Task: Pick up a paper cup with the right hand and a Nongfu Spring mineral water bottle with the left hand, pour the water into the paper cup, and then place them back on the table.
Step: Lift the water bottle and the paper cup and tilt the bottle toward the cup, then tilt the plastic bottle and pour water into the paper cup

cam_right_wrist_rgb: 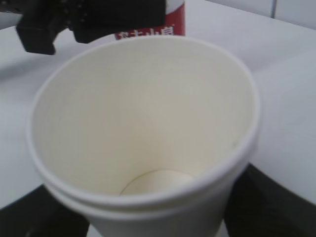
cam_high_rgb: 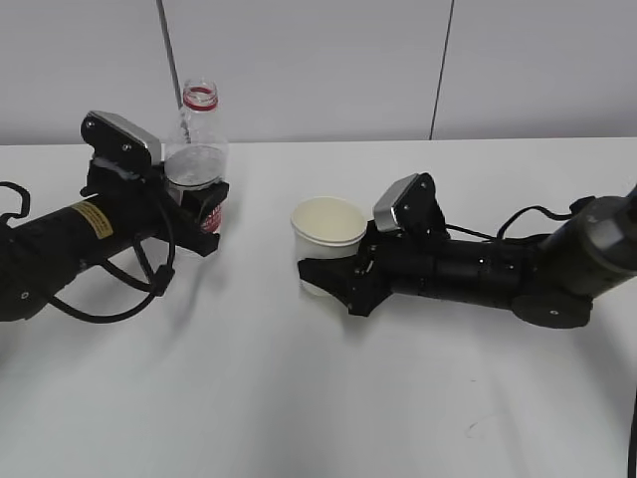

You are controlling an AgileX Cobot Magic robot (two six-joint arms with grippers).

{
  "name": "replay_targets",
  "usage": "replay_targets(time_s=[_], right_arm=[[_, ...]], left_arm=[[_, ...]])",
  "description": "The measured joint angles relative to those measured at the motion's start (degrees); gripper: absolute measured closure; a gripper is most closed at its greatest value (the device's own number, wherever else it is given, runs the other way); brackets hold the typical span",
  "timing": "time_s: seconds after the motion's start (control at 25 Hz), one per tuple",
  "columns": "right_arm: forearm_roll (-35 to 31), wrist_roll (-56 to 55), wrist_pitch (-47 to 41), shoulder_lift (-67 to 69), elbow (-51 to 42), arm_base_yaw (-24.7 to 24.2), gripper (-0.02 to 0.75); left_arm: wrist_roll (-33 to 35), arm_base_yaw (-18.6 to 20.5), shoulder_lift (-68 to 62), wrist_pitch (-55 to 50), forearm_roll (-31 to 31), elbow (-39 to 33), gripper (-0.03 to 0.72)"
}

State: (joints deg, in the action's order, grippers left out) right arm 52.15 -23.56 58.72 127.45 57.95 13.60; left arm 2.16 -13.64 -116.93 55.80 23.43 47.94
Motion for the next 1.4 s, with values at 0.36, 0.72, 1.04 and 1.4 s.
replay_targets(time_s=[0.36,0.72,1.04,1.4], right_arm=[[5.41,-7.49,-0.22,0.09,3.95,1.21,0.214],[8.54,-9.57,-1.1,0.09,5.86,1.21,0.214],[9.36,-10.07,-1.1,0.09,5.95,1.21,0.214],[9.46,-10.07,-1.2,0.09,5.95,1.21,0.214]], left_arm=[[15.38,0.0,0.64,-0.96,-7.01,0.0,0.328],[33.47,0.0,4.04,-0.83,-10.68,-0.06,0.329],[49.14,-3.21,4.03,-1.23,-15.17,-0.06,0.33],[59.74,-5.84,4.03,-1.23,-17.18,-0.06,0.33]])
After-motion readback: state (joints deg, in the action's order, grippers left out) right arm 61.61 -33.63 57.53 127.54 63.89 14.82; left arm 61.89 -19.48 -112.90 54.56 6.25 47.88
